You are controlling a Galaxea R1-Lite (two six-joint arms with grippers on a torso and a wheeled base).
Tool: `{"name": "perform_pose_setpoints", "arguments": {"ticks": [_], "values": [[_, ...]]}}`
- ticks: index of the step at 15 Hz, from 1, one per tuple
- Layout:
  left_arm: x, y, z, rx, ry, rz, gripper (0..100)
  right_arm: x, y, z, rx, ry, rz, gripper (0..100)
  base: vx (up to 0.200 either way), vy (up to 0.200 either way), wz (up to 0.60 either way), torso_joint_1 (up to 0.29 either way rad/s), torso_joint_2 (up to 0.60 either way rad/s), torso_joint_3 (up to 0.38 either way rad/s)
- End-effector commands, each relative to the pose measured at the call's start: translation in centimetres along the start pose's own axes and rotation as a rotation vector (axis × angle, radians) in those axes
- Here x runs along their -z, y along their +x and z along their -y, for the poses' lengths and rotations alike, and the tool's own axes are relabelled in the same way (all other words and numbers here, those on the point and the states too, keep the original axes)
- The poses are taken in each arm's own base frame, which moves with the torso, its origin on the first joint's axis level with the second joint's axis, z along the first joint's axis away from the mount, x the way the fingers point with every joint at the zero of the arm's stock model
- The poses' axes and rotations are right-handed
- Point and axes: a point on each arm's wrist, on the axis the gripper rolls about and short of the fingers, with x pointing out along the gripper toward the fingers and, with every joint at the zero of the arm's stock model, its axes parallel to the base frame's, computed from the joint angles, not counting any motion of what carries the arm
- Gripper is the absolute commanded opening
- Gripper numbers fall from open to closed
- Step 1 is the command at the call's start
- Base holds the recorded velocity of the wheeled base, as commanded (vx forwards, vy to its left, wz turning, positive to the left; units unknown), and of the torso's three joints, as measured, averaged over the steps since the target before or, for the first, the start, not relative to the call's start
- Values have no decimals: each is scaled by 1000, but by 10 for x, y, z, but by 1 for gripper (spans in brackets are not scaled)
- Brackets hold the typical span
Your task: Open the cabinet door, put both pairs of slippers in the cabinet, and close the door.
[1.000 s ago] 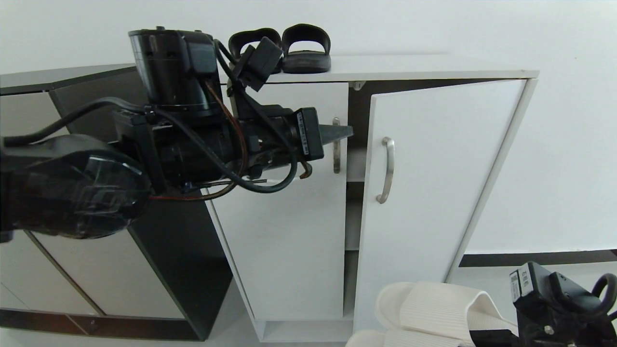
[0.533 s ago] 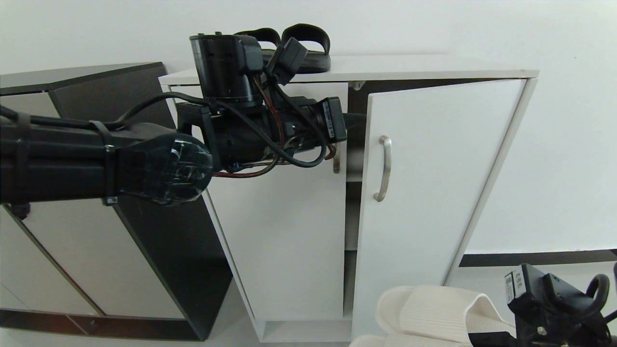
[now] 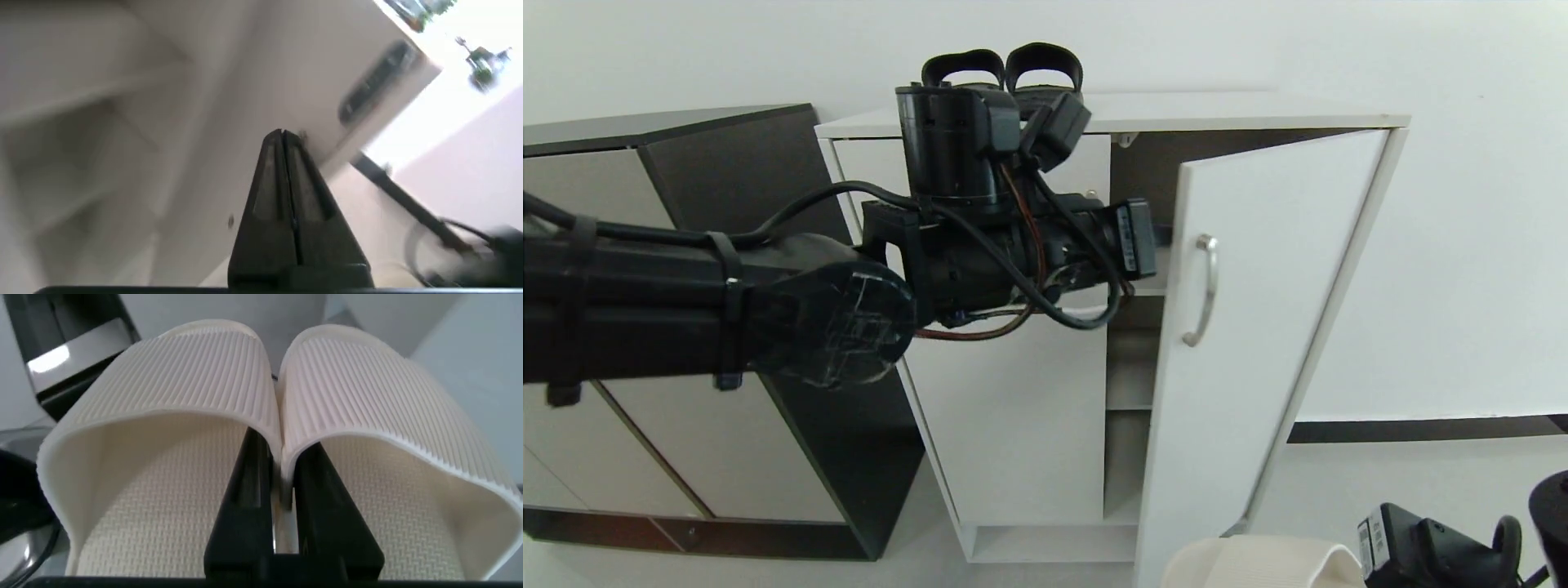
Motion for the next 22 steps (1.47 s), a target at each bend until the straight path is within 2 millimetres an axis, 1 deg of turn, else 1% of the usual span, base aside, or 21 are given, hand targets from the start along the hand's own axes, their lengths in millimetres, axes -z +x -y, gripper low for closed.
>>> {"name": "perform_pose_setpoints", "arguments": {"ticks": [1, 3, 4, 5, 6, 7, 8, 9, 10, 11, 12, 14, 15, 16, 17, 18, 19, 20, 21, 22], "values": [[9, -7, 37, 89, 10, -16, 0, 7, -5, -9, -42, -25, -11, 0, -200, 0, 0, -7, -2, 7], [8, -6, 38, 99, 21, 10, 0, 8, -6, -10, -49, -30, -8, 0, -200, 0, 0, 2, 5, 5], [2, -10, 29, 61, 25, 37, 0, 6, -4, -9, -46, -26, -4, 0, -200, 0, 0, 2, 7, 2], [-8, -21, 22, -4, 29, 81, 0, 0, -2, -7, -35, -18, 7, 0, 0, 0, 0, 0, 0, 0], [-18, -37, 20, -71, 34, 130, 0, -10, 0, 0, -1, 10, 31, 0, 0, 0, 0, 0, 0, 0], [-29, -58, 23, -141, 47, 187, 0, -20, 1, 9, 46, 51, 58, 0, 0, 0, 0, 0, 0, 0], [-39, -95, 29, -239, 85, 253, 0, -31, 1, 16, 135, 108, 92, 0, 0, 0, 0, 0, 0, 0], [-37, -132, 35, -352, 143, 272, 0, -41, 5, 22, 250, 165, 112, 0, 0, 0, 0, 0, 0, 0], [-28, -172, 40, -476, 194, 268, 0, -51, 11, 27, 358, 216, 139, 0, 0, 0, 0, 0, 0, 0], [-9, -206, 45, -592, 201, 245, 0, -62, 18, 32, 437, 261, 185, 0, 0, 0, 0, 0, 0, 0], [13, -240, 49, -709, 196, 235, 0, -71, 28, 38, 499, 310, 221, 0, 0, 0, 0, 0, 0, 0], [55, -305, 50, -939, 188, 240, 0, -76, 47, 46, 623, 358, 246, 0, 0, 0, 0, 0, 0, 0], [79, -331, 55, -1029, 182, 267, 0, -75, 53, 49, 665, 361, 252, 0, 0, 0, 0, 0, 0, 0], [103, -351, 61, -1133, 175, 298, 0, -74, 55, 49, 670, 356, 257, 0, 0, 0, 0, 0, 0, 0], [129, -365, 66, -1244, 172, 318, 0, -74, 56, 48, 671, 352, 254, 0, 0, 0, 0, 0, 0, 0], [136, -368, 67, -1275, 174, 326, 0, -74, 56, 48, 669, 351, 254, 0, 0, 0, 0, 0, 0, 0], [177, -377, 70, -1388, 215, 345, 0, -75, 53, 47, 669, 351, 262, 0, 0, 0, 0, 0, 0, 0], [196, -379, 69, -1419, 254, 345, 0, -74, 53, 47, 669, 351, 262, 0, 0, 0, 0, 0, 0, 0], [211, -376, 62, -1427, 269, 311, 0, -74, 54, 47, 668, 351, 259, 0, 0, 0, 0, 0, 0, 0], [216, -374, 58, -1394, 272, 293, 0, -73, 55, 47, 668, 351, 254, 0, 0, 0, 0, 0, 0, 0]]}}
